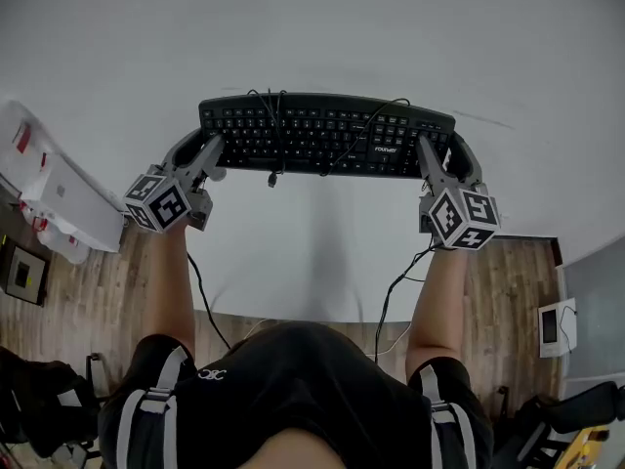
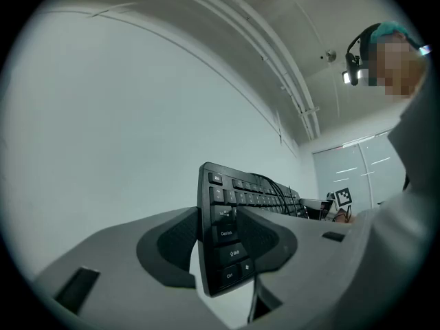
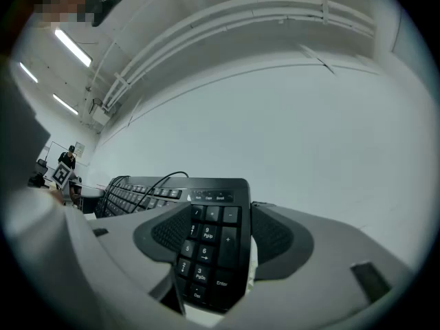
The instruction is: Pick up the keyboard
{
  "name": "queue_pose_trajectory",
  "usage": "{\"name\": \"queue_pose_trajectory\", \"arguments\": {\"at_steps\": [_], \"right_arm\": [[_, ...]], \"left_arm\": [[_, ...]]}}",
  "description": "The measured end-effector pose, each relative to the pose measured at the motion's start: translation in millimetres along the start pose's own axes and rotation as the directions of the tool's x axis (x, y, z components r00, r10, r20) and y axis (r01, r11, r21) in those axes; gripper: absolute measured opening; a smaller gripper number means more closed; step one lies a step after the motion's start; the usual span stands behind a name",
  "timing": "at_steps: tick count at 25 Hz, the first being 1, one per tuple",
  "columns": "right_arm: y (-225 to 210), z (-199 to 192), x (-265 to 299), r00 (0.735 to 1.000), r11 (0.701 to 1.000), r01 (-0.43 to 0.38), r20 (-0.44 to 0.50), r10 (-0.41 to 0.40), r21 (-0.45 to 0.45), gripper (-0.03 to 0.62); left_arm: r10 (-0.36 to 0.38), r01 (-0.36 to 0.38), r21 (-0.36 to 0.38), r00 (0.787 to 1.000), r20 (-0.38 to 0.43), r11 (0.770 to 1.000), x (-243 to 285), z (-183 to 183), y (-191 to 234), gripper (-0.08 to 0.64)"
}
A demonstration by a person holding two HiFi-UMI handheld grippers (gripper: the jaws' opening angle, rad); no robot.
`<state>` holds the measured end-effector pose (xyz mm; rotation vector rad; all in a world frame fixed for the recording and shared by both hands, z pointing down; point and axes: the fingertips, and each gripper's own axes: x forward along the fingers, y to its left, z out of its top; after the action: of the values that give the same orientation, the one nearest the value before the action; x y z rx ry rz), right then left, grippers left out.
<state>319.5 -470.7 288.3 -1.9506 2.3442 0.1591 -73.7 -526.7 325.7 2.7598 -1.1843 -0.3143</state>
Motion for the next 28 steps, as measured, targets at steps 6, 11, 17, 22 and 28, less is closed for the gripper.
{"name": "queue_pose_trajectory", "arguments": {"at_steps": [6,11,17,22,28], "right_arm": [[-1.2,-7.1,2.4,1.0,1.0,0.007,-0.016,-0.007,0.029,0.282],[-1.7,-7.7,1.7,1.0,0.999,0.006,-0.018,-0.005,0.042,0.281],[-1.1,-4.8,-0.3,1.0,0.999,0.005,-0.016,-0.004,0.05,0.281],[-2.9,-11.2,2.2,1.0,0.998,0.005,-0.028,-0.003,0.063,0.281],[-4.9,-16.8,5.8,0.999,0.997,0.005,-0.045,-0.002,0.073,0.281]], "left_arm": [[0.012,-0.012,-0.006,1.0,-0.021,1.0,3.6,-7.5,5.0,0.175],[0.012,-0.012,-0.006,1.0,-0.015,1.0,3.1,-5.9,3.8,0.175],[0.01,-0.01,-0.01,1.0,-0.017,1.0,0.4,-2.4,0.8,0.173],[0.014,-0.014,-0.009,1.0,-0.026,1.0,2.9,-4.7,3.2,0.173],[0.012,-0.012,-0.016,0.999,-0.034,1.0,5.9,-7.1,5.5,0.173]]}}
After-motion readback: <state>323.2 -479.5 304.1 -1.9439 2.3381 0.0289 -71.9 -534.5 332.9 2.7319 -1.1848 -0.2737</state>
